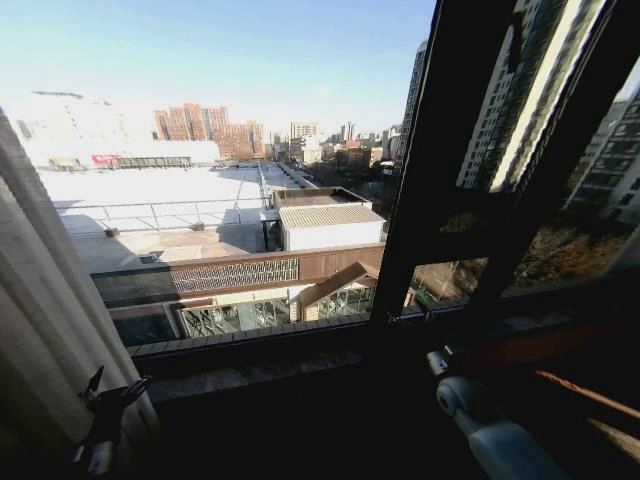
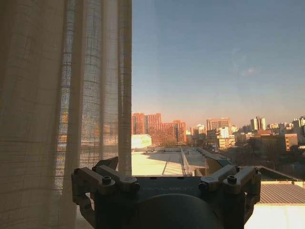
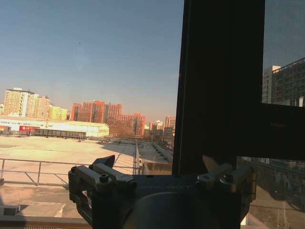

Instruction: Open the curtains by pulling them apart, changing their state from closed to fully open.

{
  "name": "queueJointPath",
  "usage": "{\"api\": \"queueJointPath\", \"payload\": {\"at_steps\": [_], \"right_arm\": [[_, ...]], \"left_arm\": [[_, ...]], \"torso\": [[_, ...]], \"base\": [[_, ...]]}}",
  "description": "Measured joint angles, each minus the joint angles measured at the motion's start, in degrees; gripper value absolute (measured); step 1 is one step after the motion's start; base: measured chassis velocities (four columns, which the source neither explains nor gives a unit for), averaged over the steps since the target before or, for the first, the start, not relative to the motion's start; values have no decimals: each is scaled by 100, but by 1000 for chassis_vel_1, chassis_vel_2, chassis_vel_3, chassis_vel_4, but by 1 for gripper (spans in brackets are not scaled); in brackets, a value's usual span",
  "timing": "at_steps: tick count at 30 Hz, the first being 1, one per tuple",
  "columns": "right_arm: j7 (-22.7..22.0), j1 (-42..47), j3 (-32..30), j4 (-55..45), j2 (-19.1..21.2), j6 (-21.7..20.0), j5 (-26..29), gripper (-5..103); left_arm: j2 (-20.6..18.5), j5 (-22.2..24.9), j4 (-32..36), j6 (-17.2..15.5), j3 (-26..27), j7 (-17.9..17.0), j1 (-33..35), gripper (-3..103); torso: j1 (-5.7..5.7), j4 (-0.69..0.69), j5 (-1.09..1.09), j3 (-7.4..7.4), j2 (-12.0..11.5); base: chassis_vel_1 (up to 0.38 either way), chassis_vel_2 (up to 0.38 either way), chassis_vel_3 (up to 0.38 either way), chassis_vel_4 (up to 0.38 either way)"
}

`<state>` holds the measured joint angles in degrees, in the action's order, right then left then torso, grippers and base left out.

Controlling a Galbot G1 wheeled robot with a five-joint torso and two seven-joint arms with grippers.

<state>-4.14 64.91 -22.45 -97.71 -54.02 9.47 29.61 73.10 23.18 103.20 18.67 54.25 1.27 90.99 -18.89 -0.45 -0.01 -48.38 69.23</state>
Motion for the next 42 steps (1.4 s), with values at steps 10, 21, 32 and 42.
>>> {"api": "queueJointPath", "payload": {"at_steps": [10,21,32,42], "right_arm": [[0,0,0,0,0,0,0,100],[0,0,0,0,0,0,0,100],[0,0,0,0,0,0,0,100],[0,0,0,0,0,0,0,100]], "left_arm": [[-3,2,-6,-1,0,-4,-3,100],[-5,2,-11,-2,-1,-4,-5,100],[-5,2,-12,-2,-1,-4,-6,100],[-5,2,-12,-2,-2,-3,-7,100]], "torso": [[0,-1,2,0,0],[0,0,1,0,0],[0,0,1,0,0],[-1,0,-1,-1,0]], "base": [[-151,-141,129,151],[-296,-279,277,290],[-375,-344,382,358],[-381,-316,386,320]]}}
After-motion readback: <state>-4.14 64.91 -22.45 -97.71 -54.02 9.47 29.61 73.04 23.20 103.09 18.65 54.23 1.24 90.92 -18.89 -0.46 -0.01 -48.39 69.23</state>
